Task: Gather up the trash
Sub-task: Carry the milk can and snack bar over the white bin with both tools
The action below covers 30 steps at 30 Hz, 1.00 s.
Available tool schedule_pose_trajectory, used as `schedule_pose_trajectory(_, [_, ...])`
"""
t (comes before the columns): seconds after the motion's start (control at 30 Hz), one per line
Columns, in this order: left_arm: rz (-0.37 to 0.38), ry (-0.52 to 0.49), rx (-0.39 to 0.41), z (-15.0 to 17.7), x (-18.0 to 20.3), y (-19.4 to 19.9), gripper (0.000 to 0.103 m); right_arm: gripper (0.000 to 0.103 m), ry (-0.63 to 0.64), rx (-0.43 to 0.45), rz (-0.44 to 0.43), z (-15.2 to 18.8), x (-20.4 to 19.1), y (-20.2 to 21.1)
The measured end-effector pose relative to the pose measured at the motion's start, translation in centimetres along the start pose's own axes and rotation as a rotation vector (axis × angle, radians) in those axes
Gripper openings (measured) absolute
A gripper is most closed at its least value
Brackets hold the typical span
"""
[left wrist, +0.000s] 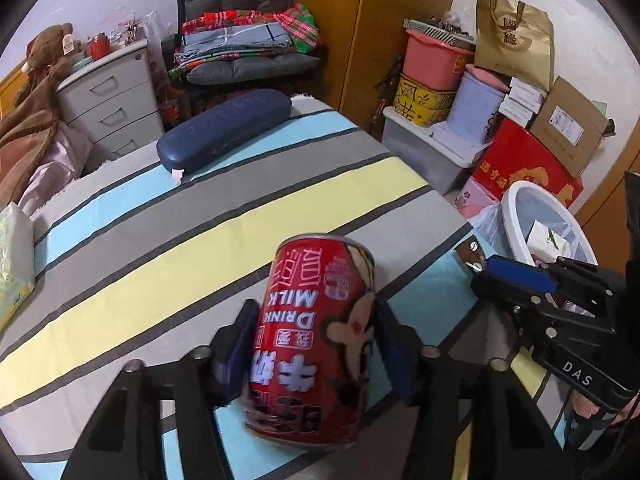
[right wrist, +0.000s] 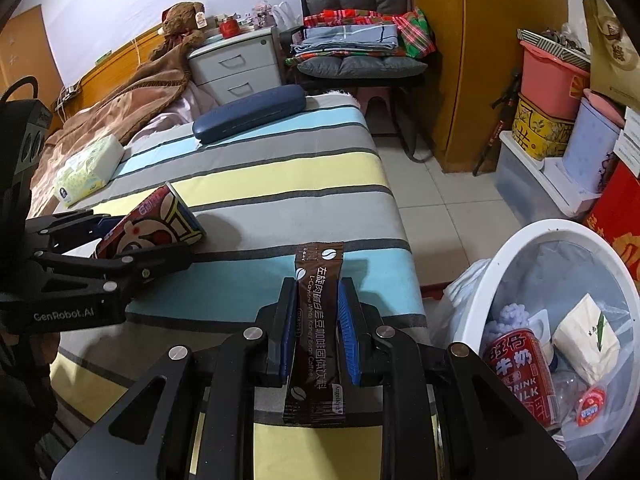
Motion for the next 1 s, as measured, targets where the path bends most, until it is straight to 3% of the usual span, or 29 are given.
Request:
schedule_pose_trajectory(0.63, [-0.089,0.058,0.082,0.3,2.0,3.8,0.055,0.021,-0.016,0.072,-0.033,-0.9,0.4,2.8])
schedule_pose_trajectory(1.0, [-0.088,0.032,0.163,-0.5,7.2,7.4,0.055,0.022,-0.024,0.155,-0.014,-1.8,1.8,6.2])
Point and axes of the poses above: each gripper's, at about its wrist camera, not at the fingertips, and y roughly against the way its jaws point, x to its right, z to its underside, the point moved 5 cm from there along -y, roughly the way its jaws point, and after that the axes turned 14 degrees about x, right-handed, at the moved point
